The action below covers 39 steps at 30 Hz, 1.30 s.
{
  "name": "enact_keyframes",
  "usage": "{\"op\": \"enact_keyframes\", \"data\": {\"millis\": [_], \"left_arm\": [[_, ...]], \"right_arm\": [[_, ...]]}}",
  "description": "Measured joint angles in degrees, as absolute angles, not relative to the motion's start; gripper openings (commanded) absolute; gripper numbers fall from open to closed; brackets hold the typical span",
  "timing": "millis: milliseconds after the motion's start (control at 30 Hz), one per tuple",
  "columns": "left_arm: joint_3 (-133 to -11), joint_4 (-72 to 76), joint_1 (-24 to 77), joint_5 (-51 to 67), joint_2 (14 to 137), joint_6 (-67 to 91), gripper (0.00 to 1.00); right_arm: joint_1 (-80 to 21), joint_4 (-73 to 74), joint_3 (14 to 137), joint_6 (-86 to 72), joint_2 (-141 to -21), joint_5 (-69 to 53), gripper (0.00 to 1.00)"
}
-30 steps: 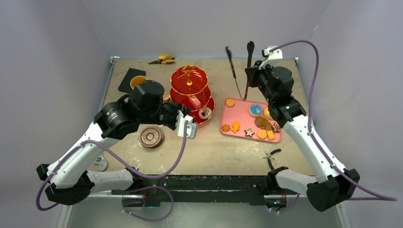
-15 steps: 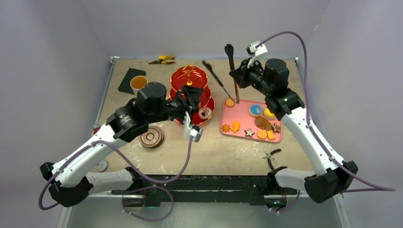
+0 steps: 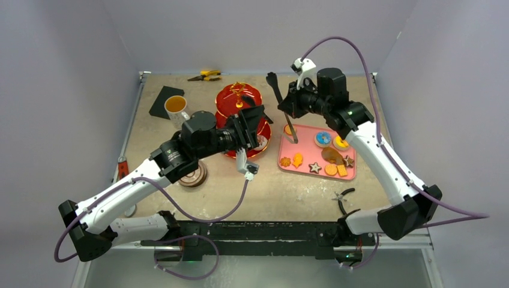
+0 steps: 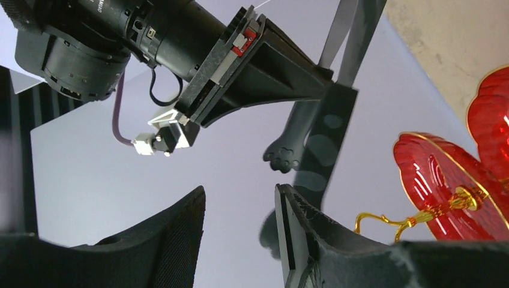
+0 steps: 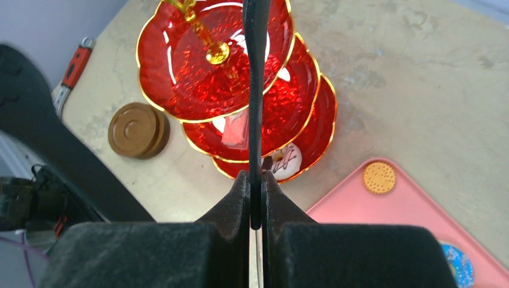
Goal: Serve the afternoon tea
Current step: Pick up the clamp from the center of the board.
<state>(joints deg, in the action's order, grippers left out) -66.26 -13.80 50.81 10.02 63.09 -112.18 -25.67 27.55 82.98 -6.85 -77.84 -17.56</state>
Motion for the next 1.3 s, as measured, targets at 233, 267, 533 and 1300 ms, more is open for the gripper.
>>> {"op": "enact_keyframes", "data": {"millis": [233, 267, 533, 1300], "left_arm": [[-67.46, -18.5, 50.81, 6.26, 64.18, -114.74, 0.43], [-68.07, -20.14, 50.81, 5.37, 64.66, -114.93, 0.43], [-70.81, -27.24, 50.81, -0.1, 66.89, -115.18, 0.43], [-68.27, -19.64, 51.07, -3.03, 68.58, -108.31, 0.0]], "right_arm": [[-28.14, 31.22, 84.58, -6.98, -78.89, -17.19, 0.0], [-28.21, 31.64, 84.99, -7.03, -78.98, -17.06, 0.0], [-28.67, 32.97, 86.41, -7.09, -79.11, -15.9, 0.0], [-30.48, 34.76, 89.45, -8.05, -79.53, -16.1, 0.51]]}}
